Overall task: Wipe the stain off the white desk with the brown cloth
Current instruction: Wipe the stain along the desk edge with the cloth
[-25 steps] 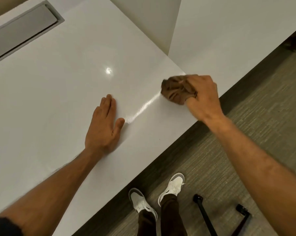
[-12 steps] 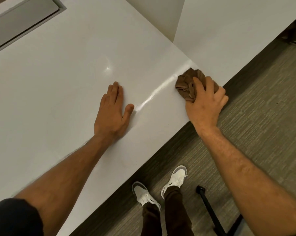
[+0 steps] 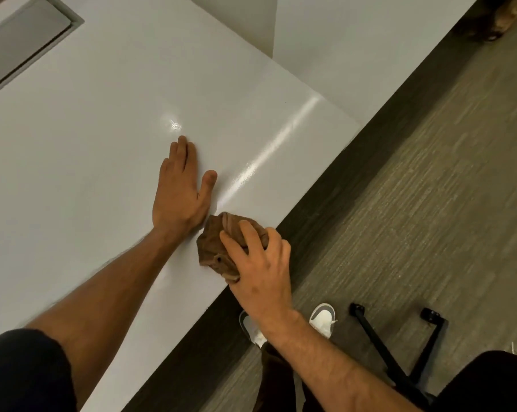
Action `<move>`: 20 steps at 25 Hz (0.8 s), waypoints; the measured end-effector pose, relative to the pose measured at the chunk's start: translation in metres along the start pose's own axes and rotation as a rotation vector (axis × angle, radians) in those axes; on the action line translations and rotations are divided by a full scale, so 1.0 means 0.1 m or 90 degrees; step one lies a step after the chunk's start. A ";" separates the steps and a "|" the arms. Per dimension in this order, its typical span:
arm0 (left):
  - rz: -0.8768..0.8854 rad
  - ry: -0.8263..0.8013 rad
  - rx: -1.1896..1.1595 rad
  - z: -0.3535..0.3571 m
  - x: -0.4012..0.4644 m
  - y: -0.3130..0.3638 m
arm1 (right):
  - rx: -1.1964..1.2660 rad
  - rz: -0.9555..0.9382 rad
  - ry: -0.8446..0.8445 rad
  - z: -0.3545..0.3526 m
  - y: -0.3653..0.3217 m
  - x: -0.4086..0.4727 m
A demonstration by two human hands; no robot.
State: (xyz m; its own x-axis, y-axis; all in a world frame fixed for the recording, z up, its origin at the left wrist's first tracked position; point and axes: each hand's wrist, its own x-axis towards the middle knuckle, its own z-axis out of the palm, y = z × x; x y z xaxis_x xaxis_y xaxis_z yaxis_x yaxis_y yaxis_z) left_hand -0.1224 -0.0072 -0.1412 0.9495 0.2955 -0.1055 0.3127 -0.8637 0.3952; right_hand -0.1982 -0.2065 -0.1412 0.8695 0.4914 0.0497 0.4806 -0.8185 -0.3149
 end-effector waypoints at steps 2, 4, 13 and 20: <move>0.010 0.010 0.007 -0.02 0.03 0.01 | 0.021 0.014 -0.003 0.01 0.01 0.01; 0.044 -0.006 0.027 -0.02 0.03 0.03 | 0.048 0.018 0.004 0.01 0.01 -0.02; 0.123 -0.026 0.076 0.04 0.09 -0.07 | 0.837 0.241 0.137 -0.20 0.44 -0.18; 0.114 -0.019 0.091 0.03 0.12 -0.10 | 1.148 0.695 0.326 0.03 0.03 -0.93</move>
State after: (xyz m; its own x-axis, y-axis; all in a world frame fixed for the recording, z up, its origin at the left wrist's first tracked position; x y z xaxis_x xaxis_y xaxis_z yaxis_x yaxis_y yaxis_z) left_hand -0.1144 0.0034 -0.1495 0.9899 0.1213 -0.0730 0.1370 -0.9511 0.2767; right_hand -0.2778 -0.2532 -0.1498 0.7443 -0.2012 -0.6368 -0.4232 0.5956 -0.6828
